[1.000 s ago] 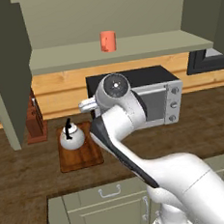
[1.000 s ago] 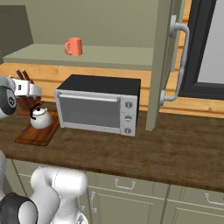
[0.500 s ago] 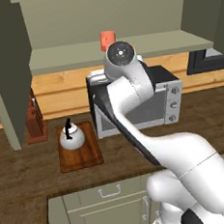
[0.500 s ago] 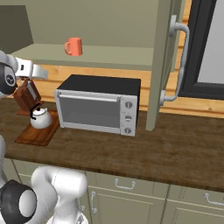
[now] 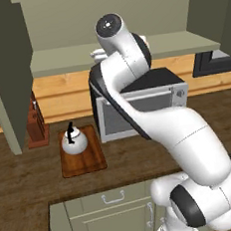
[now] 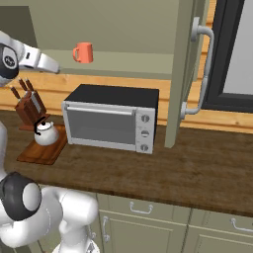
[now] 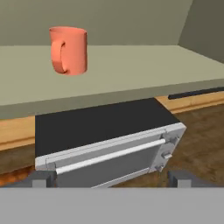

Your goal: Pick the kettle from the counter and place it on the tray. Then pick the mug from the cabinet and place it on the tray. Then close the cabinet doors.

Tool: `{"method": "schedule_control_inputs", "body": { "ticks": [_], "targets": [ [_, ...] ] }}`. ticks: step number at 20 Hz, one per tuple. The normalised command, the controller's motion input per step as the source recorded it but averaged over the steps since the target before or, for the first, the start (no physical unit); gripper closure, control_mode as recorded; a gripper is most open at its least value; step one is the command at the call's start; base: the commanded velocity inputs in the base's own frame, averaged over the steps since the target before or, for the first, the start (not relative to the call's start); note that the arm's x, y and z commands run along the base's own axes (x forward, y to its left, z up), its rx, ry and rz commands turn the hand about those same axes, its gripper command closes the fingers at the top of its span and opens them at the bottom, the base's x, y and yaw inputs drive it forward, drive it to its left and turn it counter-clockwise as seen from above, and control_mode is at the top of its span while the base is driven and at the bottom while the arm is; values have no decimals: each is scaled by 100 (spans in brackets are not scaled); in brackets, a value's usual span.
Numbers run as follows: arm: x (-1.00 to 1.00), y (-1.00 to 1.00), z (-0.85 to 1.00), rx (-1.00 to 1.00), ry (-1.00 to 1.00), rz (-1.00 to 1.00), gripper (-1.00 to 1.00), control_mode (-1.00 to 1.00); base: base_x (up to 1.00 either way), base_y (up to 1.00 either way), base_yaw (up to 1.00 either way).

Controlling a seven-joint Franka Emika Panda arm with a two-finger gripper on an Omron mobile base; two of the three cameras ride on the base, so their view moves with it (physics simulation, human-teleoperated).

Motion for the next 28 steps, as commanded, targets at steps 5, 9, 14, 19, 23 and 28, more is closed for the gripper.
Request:
{"method": "schedule_control_inputs", "body": {
  "ticks": [5,9,14,19,23,28],
  "targets": [
    [29,-32,7,0,-13,-12,-100,-100,0,0,0],
    [32,-7,0,0,-27,-2,-100,-100,0,0,0],
    [35,0,0,0,-11,-1,-100,-100,0,0,0],
    [42,-5,0,0,4,-2,-100,-100,0,0,0],
    [47,0,-4,0,8,-3,-100,-100,0,0,0],
    [40,0,-3,0,0,0,-100,-100,0,0,0]
  ]
}}
